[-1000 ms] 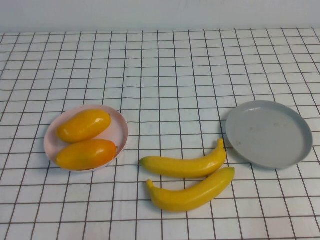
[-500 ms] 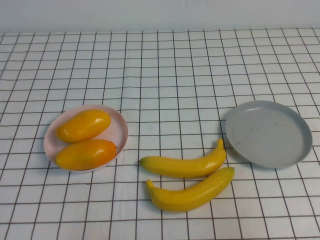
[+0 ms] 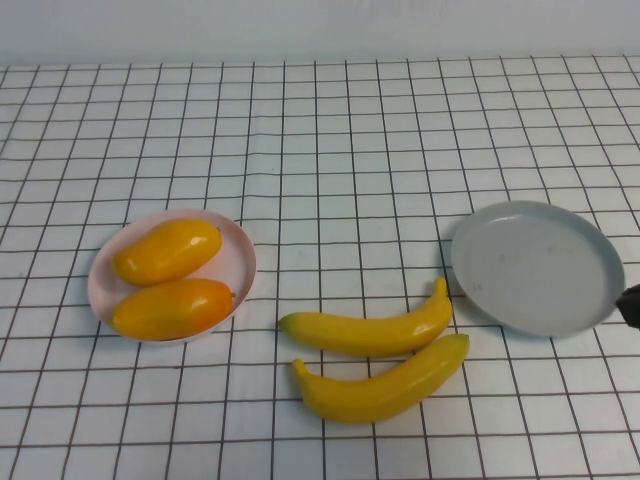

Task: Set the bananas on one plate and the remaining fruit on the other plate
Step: Put another type of fruit in the right plate

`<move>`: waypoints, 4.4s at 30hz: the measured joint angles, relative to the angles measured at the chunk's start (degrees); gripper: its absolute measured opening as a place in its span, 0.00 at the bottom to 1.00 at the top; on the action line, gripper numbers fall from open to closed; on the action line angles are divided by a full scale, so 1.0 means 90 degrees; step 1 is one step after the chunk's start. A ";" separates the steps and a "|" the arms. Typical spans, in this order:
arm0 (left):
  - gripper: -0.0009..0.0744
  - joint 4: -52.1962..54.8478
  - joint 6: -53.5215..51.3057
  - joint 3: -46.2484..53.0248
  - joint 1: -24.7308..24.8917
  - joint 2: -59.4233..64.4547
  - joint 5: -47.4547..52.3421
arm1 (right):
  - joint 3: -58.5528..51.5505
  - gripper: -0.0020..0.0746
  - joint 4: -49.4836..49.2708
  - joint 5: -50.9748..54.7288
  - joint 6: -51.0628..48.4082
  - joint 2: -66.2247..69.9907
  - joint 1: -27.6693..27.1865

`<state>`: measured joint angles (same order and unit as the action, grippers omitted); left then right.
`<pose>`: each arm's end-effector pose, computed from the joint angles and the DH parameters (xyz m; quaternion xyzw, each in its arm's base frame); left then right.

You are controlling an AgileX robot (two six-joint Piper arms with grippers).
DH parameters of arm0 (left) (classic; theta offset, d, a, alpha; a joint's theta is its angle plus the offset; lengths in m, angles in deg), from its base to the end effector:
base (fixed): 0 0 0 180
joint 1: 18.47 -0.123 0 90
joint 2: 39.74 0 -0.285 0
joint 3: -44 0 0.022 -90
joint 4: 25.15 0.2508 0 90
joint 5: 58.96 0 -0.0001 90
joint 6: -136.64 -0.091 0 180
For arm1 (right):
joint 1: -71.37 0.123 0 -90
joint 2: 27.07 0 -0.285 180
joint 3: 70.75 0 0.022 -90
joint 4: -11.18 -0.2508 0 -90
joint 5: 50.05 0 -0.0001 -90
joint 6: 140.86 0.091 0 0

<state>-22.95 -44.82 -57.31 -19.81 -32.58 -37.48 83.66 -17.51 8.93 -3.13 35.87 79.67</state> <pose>0.0526 0.0025 0.1714 0.0111 0.8054 0.0307 0.5918 0.1619 0.0615 0.3380 -0.3402 0.8680 0.1499 0.3292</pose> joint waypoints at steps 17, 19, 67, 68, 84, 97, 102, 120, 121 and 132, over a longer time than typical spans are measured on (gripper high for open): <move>0.01 0.0000 0.0000 0.0000 0.0000 0.0000 0.0000 | 0.0077 0.63 0.0915 -0.1672 -0.2112 0.2377 0.2671; 0.01 0.0000 0.0000 0.0000 0.0000 0.0000 0.0000 | 0.0077 0.63 0.1113 -0.1746 -0.2303 0.2561 0.3000; 0.01 0.0000 0.0000 0.0000 0.0000 0.0000 0.0000 | 0.3024 0.45 0.4844 0.0254 0.3298 0.4273 0.3254; 0.01 0.0000 0.0000 0.0000 0.0000 0.0000 0.0000 | 0.2927 0.45 0.4890 0.0069 0.3374 0.4281 0.2918; 0.01 0.0000 0.0000 0.0000 0.0000 0.0000 0.0000 | 0.2821 0.61 0.4183 -0.2057 0.3457 0.6232 0.0663; 0.01 0.0000 0.0000 0.0000 0.0000 0.0000 0.0000 | 0.4647 0.65 0.3391 0.0038 0.2842 0.6135 0.1038; 0.01 0.0000 0.0000 0.0000 0.0000 0.0000 0.0000 | 0.5142 0.65 0.2851 0.0825 0.1836 0.6075 0.1803; 0.01 0.0000 0.0000 0.0000 0.0000 0.0000 0.0000 | 0.5169 0.65 0.2051 0.0999 -0.1374 0.6706 0.3467; 0.01 0.0000 0.0000 0.0000 0.0000 0.0000 0.0000 | 0.5169 0.65 0.2039 0.0999 -0.1448 0.6742 0.3479; 0.01 0.0000 0.0000 0.0000 0.0000 0.0000 0.0000 | 0.5169 0.65 0.2081 0.0489 -0.1531 0.7504 0.3559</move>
<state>-22.95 -44.82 -57.31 -19.81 -32.58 -37.48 130.18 1.22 13.34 -16.91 103.41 111.70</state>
